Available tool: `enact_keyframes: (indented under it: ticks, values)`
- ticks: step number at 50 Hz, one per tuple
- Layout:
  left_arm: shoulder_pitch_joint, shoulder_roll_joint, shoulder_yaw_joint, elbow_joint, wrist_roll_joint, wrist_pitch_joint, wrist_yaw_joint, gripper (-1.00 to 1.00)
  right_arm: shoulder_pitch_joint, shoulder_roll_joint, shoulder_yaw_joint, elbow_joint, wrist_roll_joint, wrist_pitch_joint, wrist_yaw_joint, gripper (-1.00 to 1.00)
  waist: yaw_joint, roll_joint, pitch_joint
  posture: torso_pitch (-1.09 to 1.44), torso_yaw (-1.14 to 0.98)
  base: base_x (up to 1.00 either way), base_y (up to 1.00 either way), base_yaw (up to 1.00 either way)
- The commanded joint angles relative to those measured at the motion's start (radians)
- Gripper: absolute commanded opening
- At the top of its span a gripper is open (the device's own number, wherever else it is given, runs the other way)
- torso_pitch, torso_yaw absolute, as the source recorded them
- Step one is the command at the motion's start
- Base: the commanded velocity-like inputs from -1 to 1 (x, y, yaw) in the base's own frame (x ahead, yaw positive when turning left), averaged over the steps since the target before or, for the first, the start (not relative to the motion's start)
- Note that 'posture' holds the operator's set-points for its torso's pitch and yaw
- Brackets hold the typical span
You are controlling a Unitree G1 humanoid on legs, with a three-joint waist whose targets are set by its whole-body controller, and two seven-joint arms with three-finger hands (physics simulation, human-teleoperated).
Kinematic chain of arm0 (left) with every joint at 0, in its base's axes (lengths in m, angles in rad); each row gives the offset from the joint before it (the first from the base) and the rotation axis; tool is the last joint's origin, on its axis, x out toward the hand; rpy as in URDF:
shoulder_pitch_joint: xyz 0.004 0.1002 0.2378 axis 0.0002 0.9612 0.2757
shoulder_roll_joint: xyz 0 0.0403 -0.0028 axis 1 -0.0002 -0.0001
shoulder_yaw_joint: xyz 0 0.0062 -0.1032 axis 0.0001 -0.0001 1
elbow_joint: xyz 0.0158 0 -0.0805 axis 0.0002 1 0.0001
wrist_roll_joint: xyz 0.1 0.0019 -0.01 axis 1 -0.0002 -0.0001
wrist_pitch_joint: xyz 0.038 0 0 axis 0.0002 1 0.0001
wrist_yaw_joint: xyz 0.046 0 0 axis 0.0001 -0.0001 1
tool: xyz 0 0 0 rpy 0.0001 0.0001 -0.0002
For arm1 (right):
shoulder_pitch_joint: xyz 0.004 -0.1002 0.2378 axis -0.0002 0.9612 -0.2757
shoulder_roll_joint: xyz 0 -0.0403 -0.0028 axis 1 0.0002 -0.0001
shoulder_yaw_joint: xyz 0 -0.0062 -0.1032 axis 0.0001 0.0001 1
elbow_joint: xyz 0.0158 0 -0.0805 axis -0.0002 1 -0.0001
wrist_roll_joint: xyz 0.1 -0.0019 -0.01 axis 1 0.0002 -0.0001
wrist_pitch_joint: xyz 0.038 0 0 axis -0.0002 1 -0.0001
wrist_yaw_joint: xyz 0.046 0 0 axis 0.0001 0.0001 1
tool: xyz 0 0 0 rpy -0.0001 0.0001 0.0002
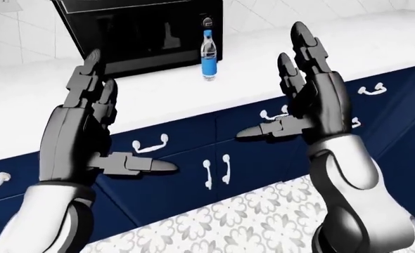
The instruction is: Move the drinks to the dining counter.
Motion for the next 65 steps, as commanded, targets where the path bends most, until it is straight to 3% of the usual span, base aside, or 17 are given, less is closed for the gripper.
enact_keyframes:
  ticks: [1, 11, 16, 17, 20, 26, 31, 32, 33, 34, 41, 44, 55, 56, 59, 61, 65]
  values:
    - [-0.026, 0.007, 0.02, -0.018, 0.019, -0.029, -0.006, 1.0, -0.033, -0.006, -0.014, -0.022, -0.005, -0.039, -0.004, 1.0, -0.002, 0.001, -0.019, 0.0, 0.0, 0.26, 0.1, 0.0]
    - [-0.018, -0.022, 0.009, -0.018, 0.075, -0.025, -0.046, 1.0, -0.016, -0.006, -0.012, -0.008, -0.004, -0.066, -0.008, 1.0, 0.021, -0.051, -0.014, 0.0, 0.0, 0.26, 0.01, 0.0]
    - [-0.015, -0.018, 0.01, -0.018, 0.068, -0.03, -0.04, 1.0, -0.01, -0.004, -0.006, -0.007, -0.014, -0.074, -0.003, 1.0, 0.034, -0.124, -0.022, 0.0, 0.0, 0.34, 0.0, 0.0]
    - [-0.014, -0.016, 0.008, -0.018, 0.066, -0.032, -0.038, 1.0, -0.009, -0.004, -0.004, -0.007, -0.017, -0.076, -0.002, 1.0, 0.026, -0.1, -0.012, 0.0, 0.0, 0.38, 0.0, 0.0]
    - [-0.015, -0.008, 0.011, -0.018, 0.053, -0.034, -0.029, 1.0, -0.009, -0.001, -0.002, -0.009, -0.023, -0.075, 0.001, 1.0, 0.015, -0.111, -0.004, 0.0, 0.0, 0.38, 0.0, 0.0]
    - [0.0, -0.006, 0.01, -0.018, 0.056, -0.049, -0.031, 1.0, -0.011, 0.004, 0.002, -0.007, -0.032, -0.075, 0.004, 1.0, 0.008, -0.076, 0.002, 0.0, 0.0, 0.39, 0.0, 0.0]
    - [0.004, -0.024, 0.012, -0.018, 0.085, -0.043, -0.056, 1.0, -0.008, 0.009, 0.002, 0.002, -0.034, -0.087, 0.007, 1.0, -0.004, 0.007, -0.023, 0.0, 0.0, 0.37, 0.05, 0.0]
    - [0.004, -0.022, 0.012, -0.018, 0.081, -0.044, -0.053, 1.0, -0.008, 0.011, 0.0, 0.002, -0.031, -0.087, 0.007, 1.0, -0.006, 0.038, -0.052, 0.0, 0.0, 0.22, 0.07, 0.0]
    - [0.004, -0.022, 0.01, -0.018, 0.082, -0.045, -0.053, 1.0, -0.008, 0.01, -0.001, 0.002, -0.03, -0.087, 0.007, 1.0, 0.009, 0.005, -0.018, 0.0, 0.0, 0.16, 0.06, 0.0]
    - [0.004, -0.023, 0.008, -0.018, 0.084, -0.046, -0.052, 1.0, -0.009, 0.01, 0.0, 0.0, -0.029, -0.085, 0.006, 1.0, 0.003, 0.023, 0.0, 0.0, 0.0, 0.0, 0.0, 0.0]
    - [0.019, 0.019, 0.002, -0.018, 0.04, -0.081, -0.013, 1.0, -0.011, 0.011, 0.003, -0.01, -0.023, -0.078, -0.002, 1.0, 0.005, -0.038, 0.005, 0.0, 0.0, 0.0, 0.0, 0.0]
    - [0.023, 0.04, -0.01, -0.018, 0.022, -0.097, 0.008, 1.0, -0.017, 0.01, 0.006, -0.017, -0.026, -0.068, -0.003, 1.0, 0.025, -0.085, -0.021, 0.0, 0.0, 0.0, 0.0, 0.0]
    - [0.006, 0.085, -0.017, -0.018, -0.043, -0.111, 0.064, 1.0, -0.054, 0.003, 0.018, -0.01, -0.062, -0.033, 0.005, 1.0, 0.01, -0.031, -0.033, 0.0, 0.0, 0.0, 0.0, 0.0]
    - [0.003, 0.086, -0.015, -0.018, -0.049, -0.109, 0.067, 1.0, -0.054, 0.003, 0.019, -0.007, -0.066, -0.036, 0.008, 1.0, 0.01, -0.026, -0.049, 0.0, 0.0, 0.05, 0.09, 0.0]
    - [0.002, 0.09, -0.018, -0.018, -0.052, -0.111, 0.072, 1.0, -0.052, 0.007, 0.019, -0.008, -0.075, -0.037, 0.016, 1.0, 0.005, -0.056, -0.009, 0.0, 0.0, 0.13, 0.16, 0.0]
    - [0.003, 0.088, -0.019, -0.018, -0.049, -0.112, 0.07, 1.0, -0.05, 0.01, 0.019, -0.008, -0.079, -0.038, 0.018, 1.0, 0.001, -0.072, -0.01, 0.0, 0.0, 0.14, 0.18, 0.0]
    - [0.007, 0.084, -0.021, -0.018, -0.04, -0.113, 0.065, 1.0, -0.041, 0.016, 0.022, 0.0, -0.084, -0.057, 0.022, 1.0, -0.001, -0.035, 0.009, 0.0, 0.0, 0.15, 0.17, 0.0]
